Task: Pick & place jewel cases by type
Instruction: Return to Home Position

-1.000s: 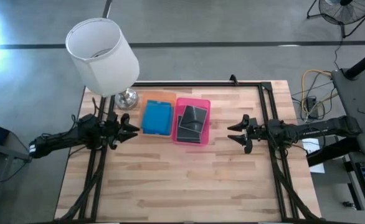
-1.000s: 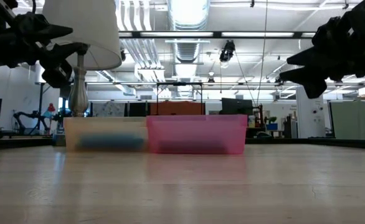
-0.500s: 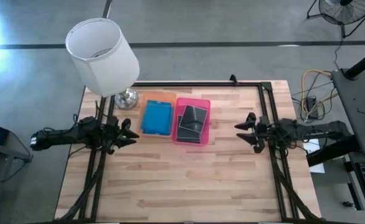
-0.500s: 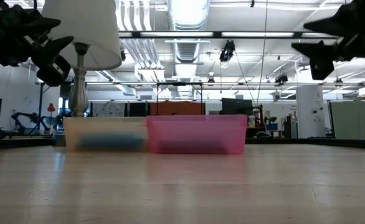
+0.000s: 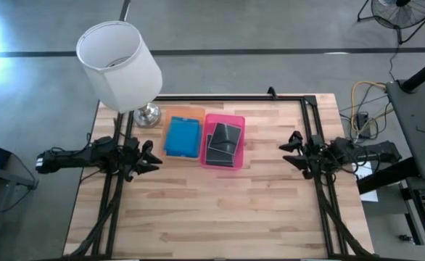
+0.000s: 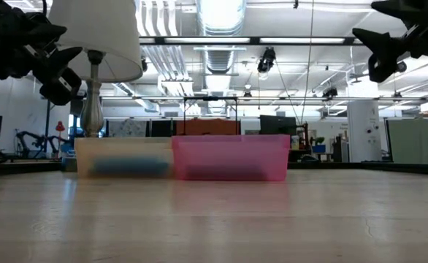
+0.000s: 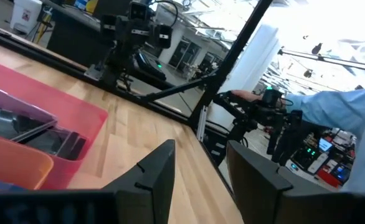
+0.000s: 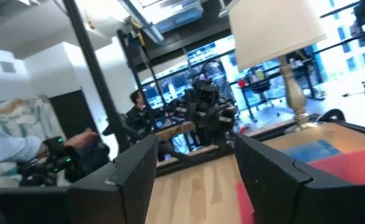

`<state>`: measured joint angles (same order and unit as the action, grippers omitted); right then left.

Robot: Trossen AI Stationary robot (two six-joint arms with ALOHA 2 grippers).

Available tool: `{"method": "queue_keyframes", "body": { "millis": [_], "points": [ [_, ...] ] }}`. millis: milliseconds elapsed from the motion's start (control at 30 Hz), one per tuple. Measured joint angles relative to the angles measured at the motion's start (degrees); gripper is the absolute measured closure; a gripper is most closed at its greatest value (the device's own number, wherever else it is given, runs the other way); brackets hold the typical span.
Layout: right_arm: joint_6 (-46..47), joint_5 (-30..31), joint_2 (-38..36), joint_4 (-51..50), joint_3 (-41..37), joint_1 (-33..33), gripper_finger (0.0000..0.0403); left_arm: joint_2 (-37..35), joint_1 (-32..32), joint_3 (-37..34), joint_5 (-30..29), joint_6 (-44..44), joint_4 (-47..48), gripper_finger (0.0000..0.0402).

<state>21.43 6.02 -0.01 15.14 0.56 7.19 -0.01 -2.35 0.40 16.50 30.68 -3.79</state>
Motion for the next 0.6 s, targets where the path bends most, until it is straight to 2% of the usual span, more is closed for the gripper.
{"method": "queue_keyframes", "body": {
  "millis": [400,433,533,600],
  "points": [
    [0.0,-0.02,2.8,-0.11,-0.02,1.43,0.0193,2.52,0.0,0.15,0.15,-0.38,0.01,0.0275],
    [-0.66,0.0,2.88,-0.15,-0.02,1.45,0.0193,2.6,0.0,0.15,0.12,-3.13,0.14,0.0275],
    [-10.77,0.18,2.74,0.02,-0.02,1.43,0.0193,2.6,-0.07,0.15,-0.16,-25.19,0.58,0.0275],
    [-14.48,0.09,2.64,0.06,-0.02,1.43,0.0193,2.66,-0.07,0.17,-0.2,-36.15,0.64,0.0275]
  ]
}}
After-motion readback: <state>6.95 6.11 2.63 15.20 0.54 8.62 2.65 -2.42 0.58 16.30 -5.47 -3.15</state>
